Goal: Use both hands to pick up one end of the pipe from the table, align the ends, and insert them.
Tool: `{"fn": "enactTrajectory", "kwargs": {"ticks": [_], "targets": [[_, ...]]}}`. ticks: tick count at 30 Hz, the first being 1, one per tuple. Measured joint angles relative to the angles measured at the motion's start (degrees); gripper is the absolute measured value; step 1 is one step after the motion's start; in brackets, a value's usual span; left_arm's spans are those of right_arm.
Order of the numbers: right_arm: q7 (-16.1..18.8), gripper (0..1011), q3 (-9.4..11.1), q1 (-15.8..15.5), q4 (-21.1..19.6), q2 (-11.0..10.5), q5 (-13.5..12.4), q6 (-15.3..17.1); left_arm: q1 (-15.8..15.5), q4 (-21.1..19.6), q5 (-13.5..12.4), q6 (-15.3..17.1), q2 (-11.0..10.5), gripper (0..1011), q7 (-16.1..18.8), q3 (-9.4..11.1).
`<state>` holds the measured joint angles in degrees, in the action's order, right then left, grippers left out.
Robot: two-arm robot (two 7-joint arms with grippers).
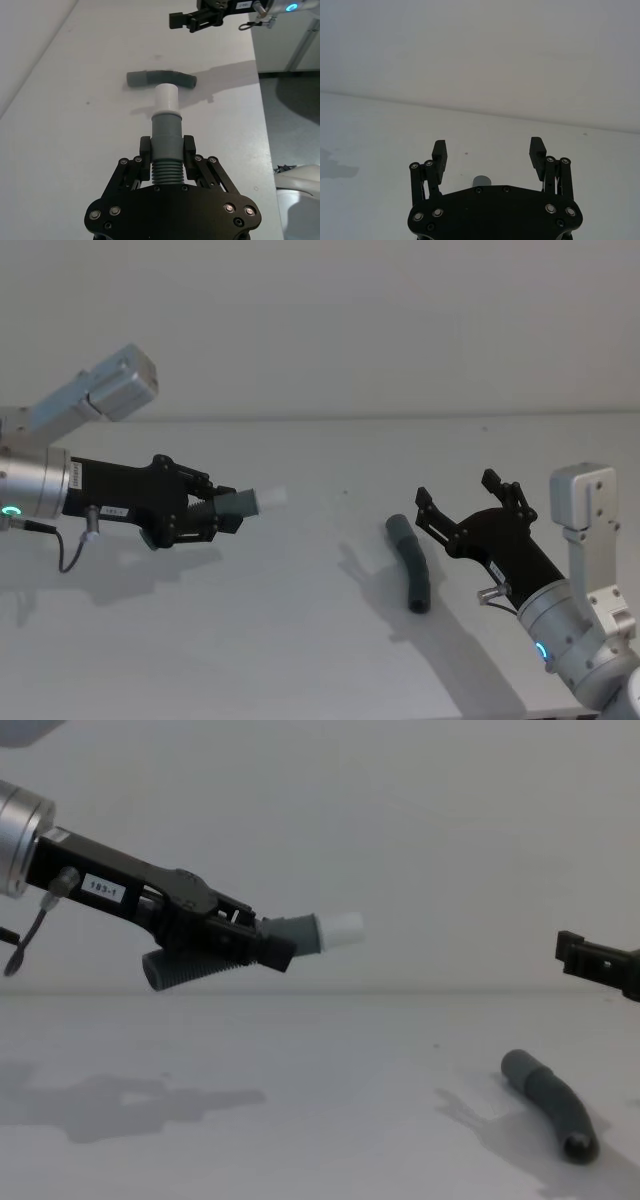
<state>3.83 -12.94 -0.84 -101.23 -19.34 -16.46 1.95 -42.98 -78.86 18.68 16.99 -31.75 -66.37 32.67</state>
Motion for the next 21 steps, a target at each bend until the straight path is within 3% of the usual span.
{"fn": "enactTrajectory", "kwargs": {"ticks": [7, 21], "targets": [[0.00, 1002, 0.00, 0.00, 0.00, 0.00, 0.00, 0.00, -0.81, 2.12, 1.01, -1.98, 0.09, 344, -2.25, 0.68], [0.00, 1002, 0.00, 0.00, 0.00, 0.00, 0.00, 0.00, -0.17, 3.92, 2.98, -4.23, 0.78, 343, -2.51, 0.68]]}}
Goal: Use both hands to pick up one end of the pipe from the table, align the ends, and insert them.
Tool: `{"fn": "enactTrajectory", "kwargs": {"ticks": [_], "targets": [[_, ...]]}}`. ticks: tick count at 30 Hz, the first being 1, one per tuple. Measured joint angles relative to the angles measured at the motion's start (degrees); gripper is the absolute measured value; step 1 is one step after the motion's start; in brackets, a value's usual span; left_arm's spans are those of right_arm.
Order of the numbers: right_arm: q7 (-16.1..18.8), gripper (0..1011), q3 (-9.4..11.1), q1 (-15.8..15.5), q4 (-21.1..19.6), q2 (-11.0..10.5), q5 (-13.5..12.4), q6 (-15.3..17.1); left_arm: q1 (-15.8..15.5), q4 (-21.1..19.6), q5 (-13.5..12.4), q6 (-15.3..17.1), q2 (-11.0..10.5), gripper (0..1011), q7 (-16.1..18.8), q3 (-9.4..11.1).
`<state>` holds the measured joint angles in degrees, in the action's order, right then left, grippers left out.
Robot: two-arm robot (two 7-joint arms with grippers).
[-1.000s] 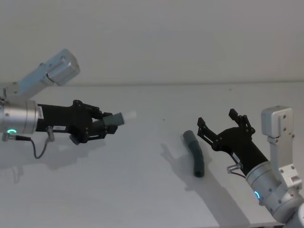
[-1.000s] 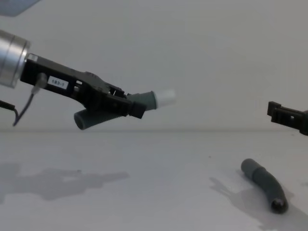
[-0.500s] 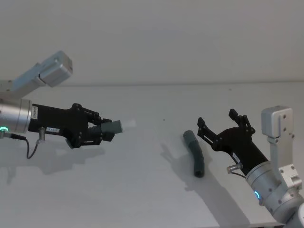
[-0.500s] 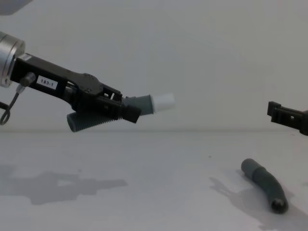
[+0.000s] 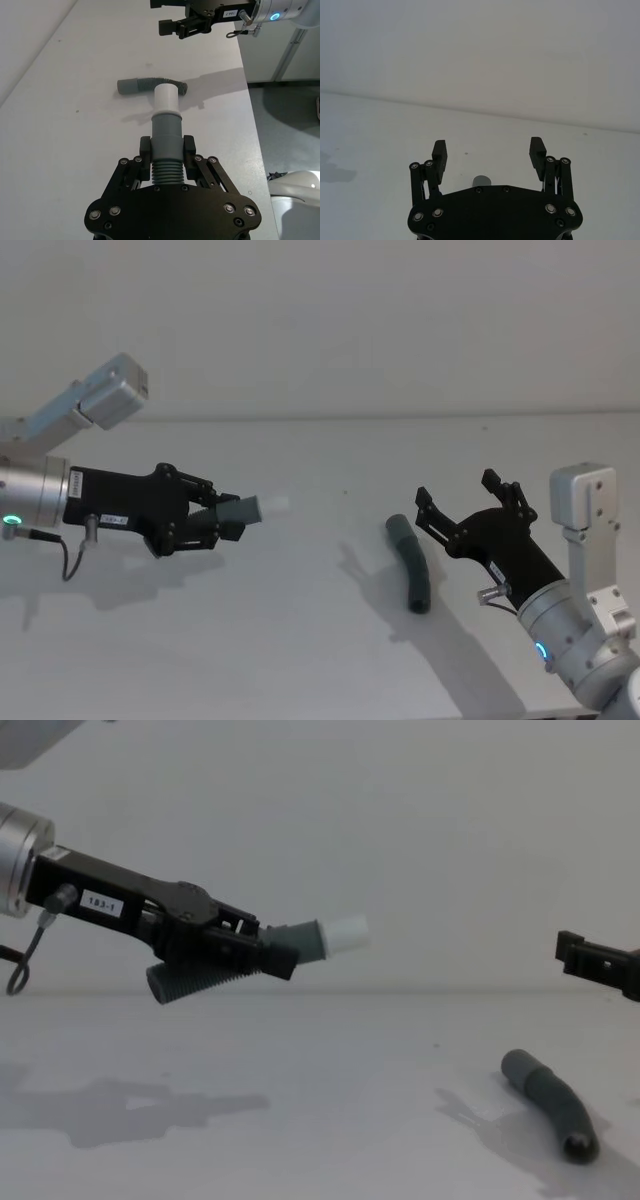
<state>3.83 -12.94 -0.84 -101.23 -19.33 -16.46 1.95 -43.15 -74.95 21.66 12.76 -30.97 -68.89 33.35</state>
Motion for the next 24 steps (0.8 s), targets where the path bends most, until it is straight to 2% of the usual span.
{"fn": "enactTrajectory", "kwargs": {"ticks": [7, 12, 20, 24], "targets": [[0.00, 1002, 0.02, 0.07, -0.25, 0.14, -0.01, 0.46, 0.27, 0.34, 0.56, -0.50, 0.18, 344, 0.14, -0.08], [-0.17, 1002, 0.03, 0.43, -1.31, 0.40, -0.22, 2.77, 0.41, 0.51, 0.81, -0.76, 0.26, 343, 0.24, -0.10], [-1.31, 1002, -0.52, 1.60, -3.91, 1.02, -0.57, 9.78, 0.52, 0.66, 1.03, -0.95, 0.32, 344, 0.32, -0.15], [-2.61, 1002, -1.11, 2.33, -5.45, 1.62, -0.56, 15.22, 0.55, 0.69, 1.09, -1.03, 0.34, 344, 0.35, -0.16]]}}
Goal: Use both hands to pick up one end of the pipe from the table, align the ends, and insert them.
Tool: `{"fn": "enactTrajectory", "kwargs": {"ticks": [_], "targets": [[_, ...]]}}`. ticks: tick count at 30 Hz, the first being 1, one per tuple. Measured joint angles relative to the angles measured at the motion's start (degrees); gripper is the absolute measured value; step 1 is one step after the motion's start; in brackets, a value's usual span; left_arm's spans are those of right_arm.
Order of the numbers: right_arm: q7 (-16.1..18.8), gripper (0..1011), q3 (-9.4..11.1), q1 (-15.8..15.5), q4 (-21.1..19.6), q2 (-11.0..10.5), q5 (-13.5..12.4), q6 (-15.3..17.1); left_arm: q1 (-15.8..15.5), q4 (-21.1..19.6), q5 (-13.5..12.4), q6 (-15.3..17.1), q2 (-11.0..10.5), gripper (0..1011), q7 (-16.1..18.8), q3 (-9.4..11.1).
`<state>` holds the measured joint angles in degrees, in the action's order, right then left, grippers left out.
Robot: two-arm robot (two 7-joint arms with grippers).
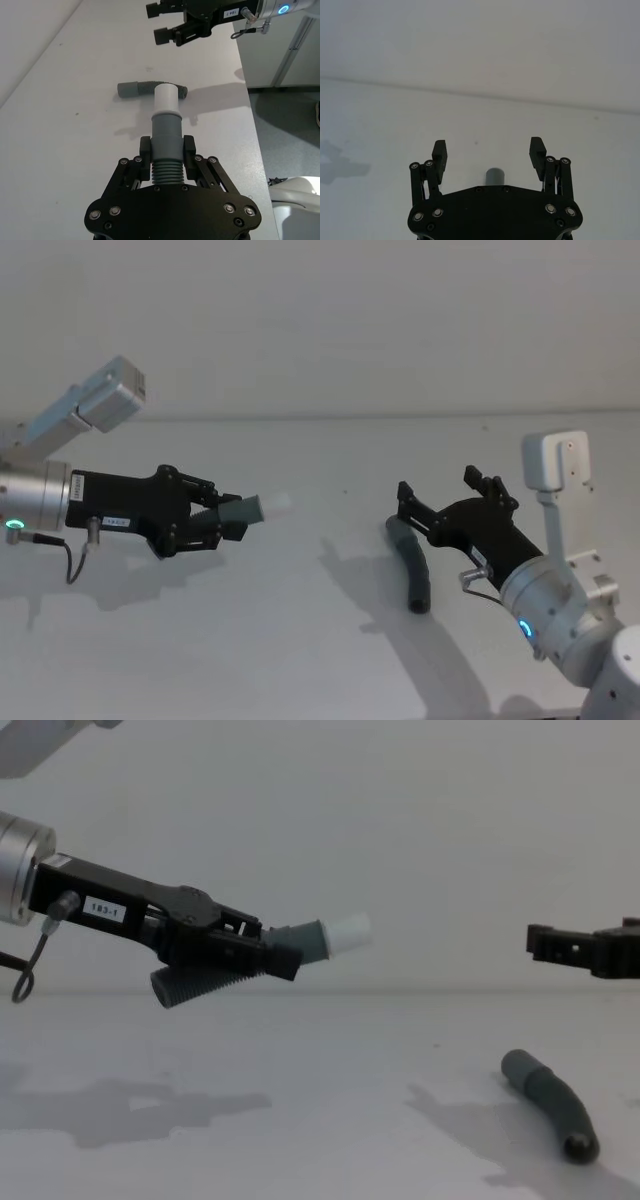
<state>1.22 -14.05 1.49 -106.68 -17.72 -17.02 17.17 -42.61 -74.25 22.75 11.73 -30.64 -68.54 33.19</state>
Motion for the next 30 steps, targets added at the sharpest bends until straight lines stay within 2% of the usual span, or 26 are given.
{"fn": "enactTrajectory", "kwargs": {"ticks": [5, 11, 22, 30], "targets": [[-2.28, 1002, -0.89, 0.75, -1.42, 1.06, 0.58, 6.70, 0.02, 0.03, 0.06, -0.06, 0.03, 344, 0.04, -0.01], [-4.58, 1002, -1.81, 1.47, -1.86, 2.13, 1.72, 12.24, 0.05, 0.07, 0.11, -0.10, 0.06, 344, 0.06, -0.01], [-6.49, 1002, -2.80, 2.51, -1.29, 3.30, 3.03, 17.68, 0.09, 0.10, 0.16, -0.16, 0.07, 343, 0.06, 0.00], [-6.52, 1002, -3.01, 3.18, -0.54, 3.41, 3.42, 19.85, 0.09, 0.10, 0.16, -0.16, 0.07, 344, 0.06, 0.00]]}}
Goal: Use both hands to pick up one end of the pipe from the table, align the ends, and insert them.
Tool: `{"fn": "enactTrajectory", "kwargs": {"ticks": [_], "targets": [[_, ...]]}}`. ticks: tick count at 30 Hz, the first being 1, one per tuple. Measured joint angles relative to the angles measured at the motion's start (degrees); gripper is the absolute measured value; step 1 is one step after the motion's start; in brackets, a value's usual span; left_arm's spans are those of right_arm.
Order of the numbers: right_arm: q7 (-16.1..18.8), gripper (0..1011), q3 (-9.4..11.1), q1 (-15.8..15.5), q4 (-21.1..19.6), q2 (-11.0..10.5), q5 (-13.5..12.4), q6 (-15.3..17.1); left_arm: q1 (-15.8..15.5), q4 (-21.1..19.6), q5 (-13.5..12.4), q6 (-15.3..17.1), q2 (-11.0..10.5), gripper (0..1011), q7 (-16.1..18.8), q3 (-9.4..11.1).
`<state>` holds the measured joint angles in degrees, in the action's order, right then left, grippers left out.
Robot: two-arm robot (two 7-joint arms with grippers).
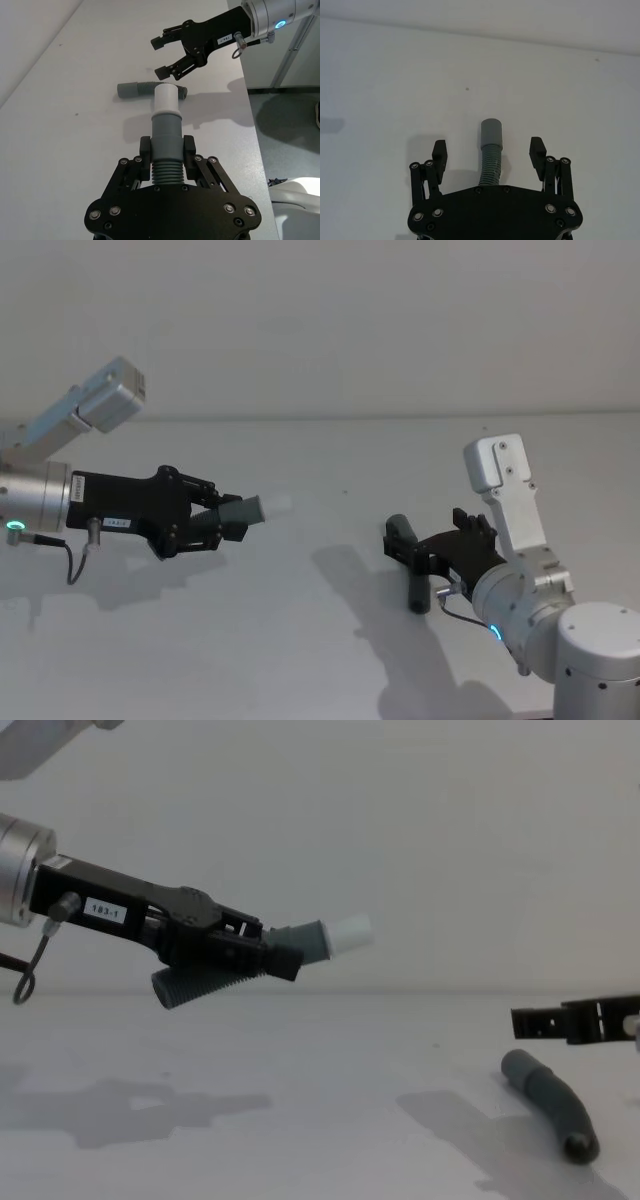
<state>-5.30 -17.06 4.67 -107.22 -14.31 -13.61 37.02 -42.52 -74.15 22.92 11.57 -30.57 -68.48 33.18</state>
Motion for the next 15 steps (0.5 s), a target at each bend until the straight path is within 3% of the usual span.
{"fn": "enactTrajectory", "kwargs": {"ticks": [15], "targets": [[2.30, 1002, 0.36, 1.15, 2.33, -0.20, -0.32, 2.10, 0.00, -0.01, 0.00, 0.01, 0.00, 343, -0.01, 0.00]]}}
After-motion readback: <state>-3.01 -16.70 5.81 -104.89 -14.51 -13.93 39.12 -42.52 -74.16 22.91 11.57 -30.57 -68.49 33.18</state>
